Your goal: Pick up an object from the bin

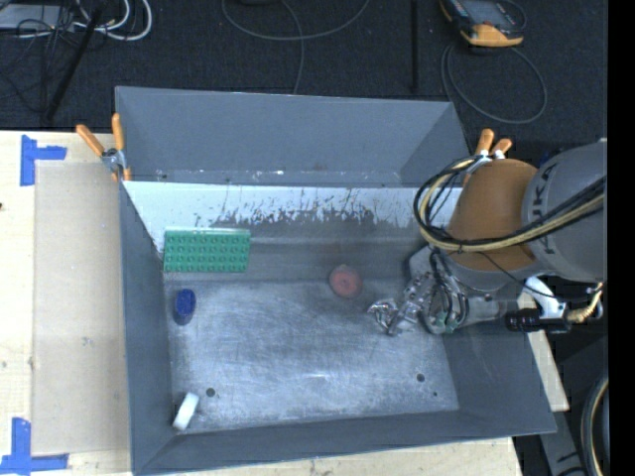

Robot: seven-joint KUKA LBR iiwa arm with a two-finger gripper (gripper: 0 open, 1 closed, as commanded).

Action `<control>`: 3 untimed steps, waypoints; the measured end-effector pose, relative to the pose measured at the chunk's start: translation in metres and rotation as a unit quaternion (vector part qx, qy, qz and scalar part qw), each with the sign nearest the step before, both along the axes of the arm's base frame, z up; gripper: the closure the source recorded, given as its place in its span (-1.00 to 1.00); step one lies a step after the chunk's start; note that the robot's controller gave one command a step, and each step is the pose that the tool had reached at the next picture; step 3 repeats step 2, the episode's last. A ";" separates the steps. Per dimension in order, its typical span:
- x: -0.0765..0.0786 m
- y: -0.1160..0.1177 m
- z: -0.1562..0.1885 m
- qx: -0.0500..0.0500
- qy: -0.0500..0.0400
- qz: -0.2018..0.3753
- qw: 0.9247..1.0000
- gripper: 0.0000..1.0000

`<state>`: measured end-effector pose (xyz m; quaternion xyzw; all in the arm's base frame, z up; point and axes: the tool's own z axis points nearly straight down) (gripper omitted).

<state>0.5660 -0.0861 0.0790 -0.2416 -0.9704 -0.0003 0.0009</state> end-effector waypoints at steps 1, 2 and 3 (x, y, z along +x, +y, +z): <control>0.004 0.018 0.098 0.000 -0.005 0.023 1.000 1.00; 0.003 0.021 0.148 0.000 -0.004 0.026 1.000 1.00; 0.003 0.021 0.148 0.000 -0.004 0.026 1.000 1.00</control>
Offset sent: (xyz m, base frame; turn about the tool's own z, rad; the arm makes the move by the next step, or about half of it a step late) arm 0.0024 0.0176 0.0939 -0.0443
